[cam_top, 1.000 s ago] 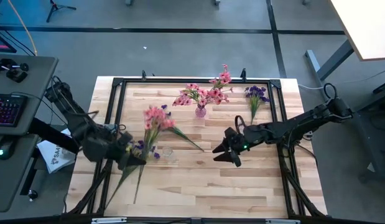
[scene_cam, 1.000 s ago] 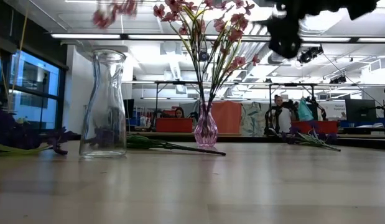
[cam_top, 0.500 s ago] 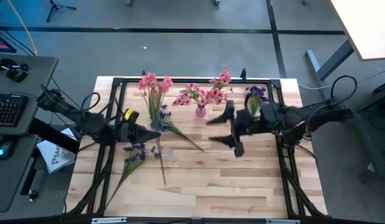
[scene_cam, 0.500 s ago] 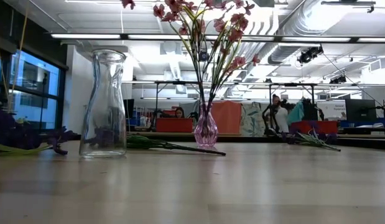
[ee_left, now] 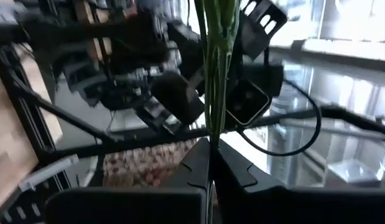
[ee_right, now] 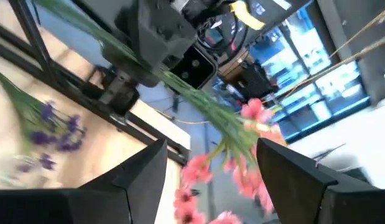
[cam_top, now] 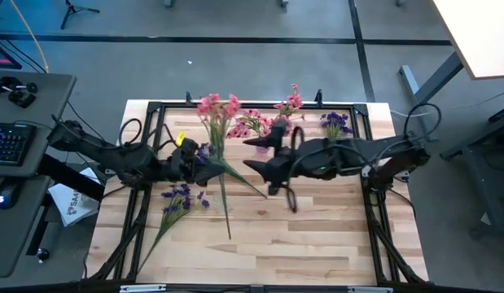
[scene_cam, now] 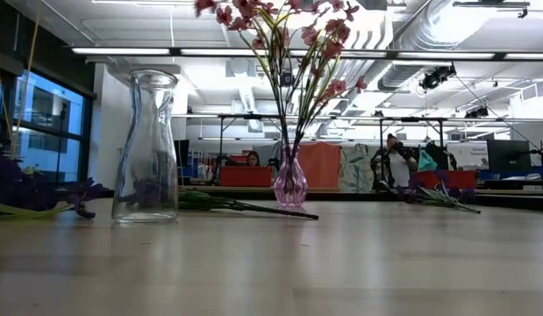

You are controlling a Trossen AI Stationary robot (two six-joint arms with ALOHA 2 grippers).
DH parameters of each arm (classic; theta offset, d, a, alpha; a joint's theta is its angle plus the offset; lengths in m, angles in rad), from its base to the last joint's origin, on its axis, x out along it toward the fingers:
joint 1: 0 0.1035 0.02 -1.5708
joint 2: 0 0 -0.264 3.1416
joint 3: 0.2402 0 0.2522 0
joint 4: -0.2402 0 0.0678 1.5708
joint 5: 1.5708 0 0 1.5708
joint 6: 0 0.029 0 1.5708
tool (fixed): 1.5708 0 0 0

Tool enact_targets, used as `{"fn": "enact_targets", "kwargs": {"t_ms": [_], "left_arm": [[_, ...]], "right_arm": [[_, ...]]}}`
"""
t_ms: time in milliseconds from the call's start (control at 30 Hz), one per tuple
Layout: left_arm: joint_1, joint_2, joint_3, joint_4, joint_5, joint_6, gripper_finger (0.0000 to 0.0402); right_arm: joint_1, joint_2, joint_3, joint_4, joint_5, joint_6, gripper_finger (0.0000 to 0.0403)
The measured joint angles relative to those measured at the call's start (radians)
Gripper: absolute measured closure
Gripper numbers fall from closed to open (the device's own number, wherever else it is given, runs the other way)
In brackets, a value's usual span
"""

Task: Sort flowers into vase by color
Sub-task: Put the pink flowers into the purple vase

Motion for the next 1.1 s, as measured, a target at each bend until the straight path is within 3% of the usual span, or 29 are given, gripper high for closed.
{"fn": "enact_targets", "kwargs": {"t_ms": [400,767,900,1100], "left_arm": [[0.077,0.101,0.065,-0.004,0.169,-0.019,0.0401],[0.096,0.144,0.066,-0.001,0.232,-0.084,0.0401],[0.106,0.144,0.066,-0.002,0.231,-0.080,0.0401],[0.111,0.144,0.066,-0.004,0.231,-0.059,0.0401]], "right_arm": [[0.007,0.097,0.062,0.019,0.045,-0.255,0.0160],[0.007,0.097,0.052,-0.012,0.018,-0.236,0.0164],[0.007,0.104,0.046,-0.020,-0.013,-0.228,0.0194],[0.006,0.127,0.045,-0.022,-0.015,-0.205,0.0281]]}}
